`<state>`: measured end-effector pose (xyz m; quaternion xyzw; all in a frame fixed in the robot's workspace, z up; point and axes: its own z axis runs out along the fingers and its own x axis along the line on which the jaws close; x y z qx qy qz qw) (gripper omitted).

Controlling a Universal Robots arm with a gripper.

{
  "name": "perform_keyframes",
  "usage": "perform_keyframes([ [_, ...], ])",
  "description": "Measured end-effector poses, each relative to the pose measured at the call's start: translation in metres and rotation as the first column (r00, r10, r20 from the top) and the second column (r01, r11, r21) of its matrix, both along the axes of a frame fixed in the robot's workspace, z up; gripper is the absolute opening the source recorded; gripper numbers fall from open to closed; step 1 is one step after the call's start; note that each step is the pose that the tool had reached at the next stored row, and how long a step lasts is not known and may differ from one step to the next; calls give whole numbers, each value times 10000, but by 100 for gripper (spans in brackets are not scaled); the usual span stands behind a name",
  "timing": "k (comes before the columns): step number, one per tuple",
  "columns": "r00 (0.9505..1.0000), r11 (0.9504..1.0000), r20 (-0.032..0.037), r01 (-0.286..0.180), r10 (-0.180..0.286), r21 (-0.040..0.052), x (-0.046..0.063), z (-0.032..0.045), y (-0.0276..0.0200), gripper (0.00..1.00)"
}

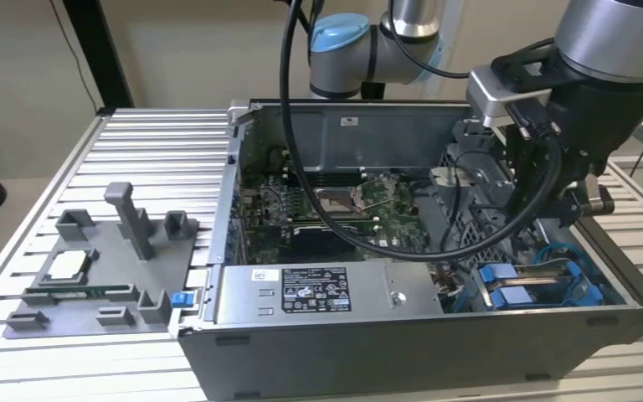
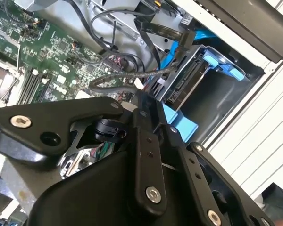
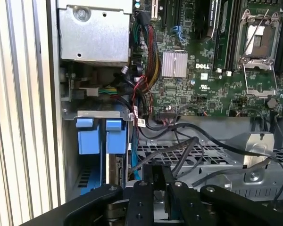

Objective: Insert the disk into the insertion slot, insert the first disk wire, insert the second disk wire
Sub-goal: 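Insert the first disk wire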

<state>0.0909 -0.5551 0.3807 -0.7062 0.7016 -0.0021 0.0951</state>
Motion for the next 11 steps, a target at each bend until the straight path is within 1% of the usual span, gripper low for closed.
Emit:
perform_keyframes([
  [4,10000,10000,12,0,0,-7,-1,-1,1,0],
  [6,10000,10000,12,0,0,-37,-1,-1,1,0],
  [7,10000,10000,12,0,0,-82,-1,-1,1,0],
  [11,10000,9992,11,2,-1,-394,26,-16,0,0],
])
